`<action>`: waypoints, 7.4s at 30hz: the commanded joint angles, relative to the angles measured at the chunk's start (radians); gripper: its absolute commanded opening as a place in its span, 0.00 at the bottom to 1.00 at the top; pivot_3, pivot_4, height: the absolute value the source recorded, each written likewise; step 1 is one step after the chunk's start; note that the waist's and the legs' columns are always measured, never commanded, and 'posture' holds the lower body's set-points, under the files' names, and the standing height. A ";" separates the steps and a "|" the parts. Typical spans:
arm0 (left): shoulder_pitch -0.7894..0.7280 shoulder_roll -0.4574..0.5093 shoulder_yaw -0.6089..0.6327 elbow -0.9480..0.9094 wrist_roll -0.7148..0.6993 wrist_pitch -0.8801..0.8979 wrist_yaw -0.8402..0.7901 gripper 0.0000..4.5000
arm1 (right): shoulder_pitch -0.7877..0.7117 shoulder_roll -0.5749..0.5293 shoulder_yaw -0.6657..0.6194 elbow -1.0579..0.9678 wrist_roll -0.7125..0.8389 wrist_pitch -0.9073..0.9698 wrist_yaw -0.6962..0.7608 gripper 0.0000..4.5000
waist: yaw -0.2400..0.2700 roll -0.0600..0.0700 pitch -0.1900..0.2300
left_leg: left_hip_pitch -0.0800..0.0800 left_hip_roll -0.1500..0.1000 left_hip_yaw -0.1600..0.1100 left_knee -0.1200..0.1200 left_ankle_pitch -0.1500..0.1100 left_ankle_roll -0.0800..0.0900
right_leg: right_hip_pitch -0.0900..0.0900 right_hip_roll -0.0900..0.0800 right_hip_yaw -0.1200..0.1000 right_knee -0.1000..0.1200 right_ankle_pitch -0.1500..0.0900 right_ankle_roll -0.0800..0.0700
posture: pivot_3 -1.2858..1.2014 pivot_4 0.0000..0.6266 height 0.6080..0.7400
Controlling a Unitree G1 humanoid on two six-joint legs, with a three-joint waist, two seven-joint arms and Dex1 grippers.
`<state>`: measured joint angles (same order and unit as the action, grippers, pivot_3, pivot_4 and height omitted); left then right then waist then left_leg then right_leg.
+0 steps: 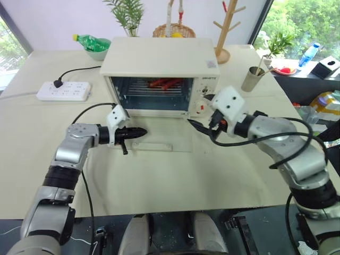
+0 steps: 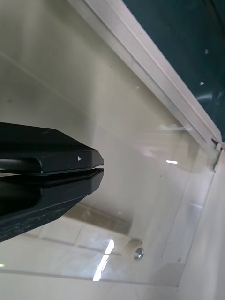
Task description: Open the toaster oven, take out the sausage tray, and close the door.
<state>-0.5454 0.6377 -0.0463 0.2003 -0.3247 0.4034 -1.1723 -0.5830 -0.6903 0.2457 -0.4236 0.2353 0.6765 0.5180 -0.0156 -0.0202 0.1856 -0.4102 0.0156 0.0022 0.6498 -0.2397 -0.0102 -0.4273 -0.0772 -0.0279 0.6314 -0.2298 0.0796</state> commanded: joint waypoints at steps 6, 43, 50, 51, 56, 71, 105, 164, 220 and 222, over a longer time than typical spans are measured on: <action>-0.058 0.159 0.233 -0.286 -0.292 0.307 0.011 0.01 | -0.179 0.103 0.201 0.301 -0.332 -0.314 0.000 1.00 | 0.001 0.000 0.000 | 0.000 0.000 0.000 0.000 0.000 0.000 | 0.000 0.000 0.000 0.000 0.000 0.000 | 0.52 0.24 1.00; 0.059 0.221 0.324 -0.418 -0.388 0.359 0.199 0.99 | -0.520 0.424 0.282 1.290 -0.841 -0.807 -0.387 1.00 | 0.003 0.000 0.000 | 0.001 -0.002 -0.001 -0.001 0.001 -0.002 | 0.000 -0.002 0.000 0.001 0.000 0.000 | 0.52 0.24 1.00; 0.041 0.208 0.294 -0.379 -0.369 0.340 0.198 1.00 | -0.521 0.434 0.289 1.326 -0.868 -0.813 -0.436 0.59 | 0.003 0.000 0.000 | 0.000 -0.003 -0.001 -0.001 0.001 -0.002 | 0.000 -0.002 0.000 0.001 0.000 0.000 | 0.52 0.24 1.00; 0.037 0.206 0.291 -0.376 -0.368 0.337 0.197 1.00 | -0.524 0.434 0.289 1.335 -0.871 -0.815 -0.442 0.48 | 0.003 0.000 0.000 | 0.000 -0.003 -0.001 -0.001 0.001 -0.002 | 0.000 -0.002 0.000 0.001 0.000 0.000 | 0.52 0.24 1.00; 0.021 0.200 0.273 -0.362 -0.362 0.323 0.193 1.00 | -0.532 0.437 0.288 1.356 -0.881 -0.820 -0.454 0.05 | 0.004 -0.001 0.000 | 0.000 -0.003 -0.001 -0.001 0.001 -0.002 | 0.001 -0.003 0.000 0.001 0.000 0.000 | 0.52 0.24 1.00; 0.018 0.192 0.265 -0.352 -0.354 0.308 0.191 1.00 | -0.573 0.447 0.300 1.422 -0.903 -0.851 -0.476 0.05 | 0.001 -0.001 0.000 | 0.001 -0.003 -0.002 -0.001 0.002 -0.003 | 0.001 -0.003 0.000 0.001 0.000 0.000 | 0.52 0.24 1.00; -0.451 0.101 0.042 0.394 -0.043 -0.025 -0.103 1.00 | -0.350 0.323 0.269 0.874 -0.972 -0.722 -0.344 0.05 | 0.007 -0.001 0.001 | -0.003 -0.004 -0.002 -0.001 0.002 -0.003 | -0.001 -0.002 -0.002 0.000 0.000 0.000 | 0.52 0.24 1.00; 0.019 0.306 0.392 -0.110 -0.368 0.705 -0.131 1.00 | 0.231 0.019 0.030 0.170 -0.899 -1.104 -0.185 0.05 | -0.002 -0.002 0.002 | -0.003 -0.001 -0.005 0.001 0.002 -0.003 | -0.001 -0.001 -0.002 0.001 -0.001 0.001 | 0.52 0.24 1.00; 0.296 -0.197 0.714 -0.123 -1.122 1.078 0.842 0.00 | 0.217 -0.025 -0.017 0.240 -0.859 -1.334 -0.130 0.90 | 0.005 -0.004 0.001 | 0.003 -0.002 -0.007 0.001 0.002 -0.004 | 0.004 -0.003 0.002 0.001 0.000 0.000 | 0.52 0.24 1.00; 0.310 -0.192 0.720 -0.119 -1.156 1.067 0.868 0.00 | 0.234 -0.040 -0.032 0.238 -0.850 -1.339 -0.129 0.90 | 0.005 -0.004 0.000 | 0.003 -0.002 -0.007 0.001 0.002 -0.004 | 0.004 -0.003 0.002 0.001 0.000 0.000 | 0.52 0.24 1.00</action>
<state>-0.2383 0.4316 0.6485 0.0892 -1.4135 1.4896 -0.3165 -0.3588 -0.7169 0.2511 -0.1514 -0.6423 -0.6558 0.3952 -0.0104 -0.0244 0.1861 -0.4075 0.0131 -0.0047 0.6505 -0.2376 -0.0138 -0.4233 -0.0805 -0.0261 0.6327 -0.2303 0.0797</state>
